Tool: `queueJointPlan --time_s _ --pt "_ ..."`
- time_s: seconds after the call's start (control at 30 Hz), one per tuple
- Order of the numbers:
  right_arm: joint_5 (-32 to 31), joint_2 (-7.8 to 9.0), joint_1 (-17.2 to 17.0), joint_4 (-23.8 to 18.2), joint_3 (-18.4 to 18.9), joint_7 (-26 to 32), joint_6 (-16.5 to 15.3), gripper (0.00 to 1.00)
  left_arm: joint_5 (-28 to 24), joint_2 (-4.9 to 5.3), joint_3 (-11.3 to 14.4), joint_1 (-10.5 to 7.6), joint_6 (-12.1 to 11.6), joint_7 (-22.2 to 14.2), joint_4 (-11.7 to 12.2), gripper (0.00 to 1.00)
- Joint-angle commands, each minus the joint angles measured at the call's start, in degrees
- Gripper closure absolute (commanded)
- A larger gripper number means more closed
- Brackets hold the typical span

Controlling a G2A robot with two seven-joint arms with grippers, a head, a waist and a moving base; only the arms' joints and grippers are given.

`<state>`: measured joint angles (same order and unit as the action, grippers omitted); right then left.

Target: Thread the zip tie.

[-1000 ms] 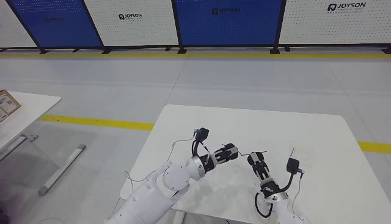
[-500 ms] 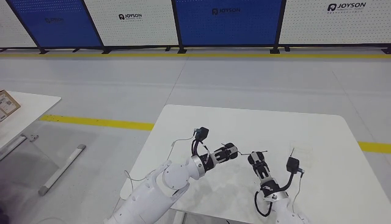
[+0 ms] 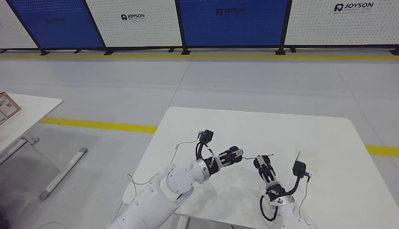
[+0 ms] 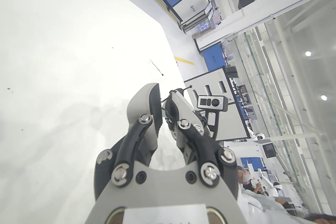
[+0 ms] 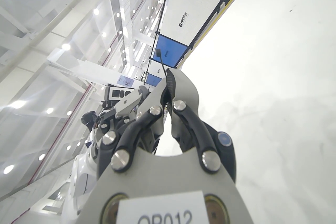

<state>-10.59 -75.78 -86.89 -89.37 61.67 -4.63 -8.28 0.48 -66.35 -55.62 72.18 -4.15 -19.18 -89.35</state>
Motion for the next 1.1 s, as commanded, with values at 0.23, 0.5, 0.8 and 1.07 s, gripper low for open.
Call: queueJointPlan --time_s 0.23,0.5,0.8,1.07 --pt "-0.22 -0.30 0.11 0.12 0.14 0.24 0.14 1.00 3.09 -0.05 0.80 0.09 0.00 0.15 -0.45 0.82" --pt "-0.50 -0.52 -0.05 -0.01 0.38 0.21 0.00 1.00 6.08 -0.24 2.09 -0.17 0.99 0.34 -0.43 0.80" --pt "-0.92 -0.72 -0.35 -0.08 0.67 0.37 -0.32 1.00 5.04 -0.49 2.10 -0.57 1.66 0.40 0.29 0.85" --pt "-1.15 -0.90 -0.55 -0.11 0.91 0.52 -0.56 1.00 4.72 -0.63 2.10 -0.86 1.73 0.15 0.74 0.88"
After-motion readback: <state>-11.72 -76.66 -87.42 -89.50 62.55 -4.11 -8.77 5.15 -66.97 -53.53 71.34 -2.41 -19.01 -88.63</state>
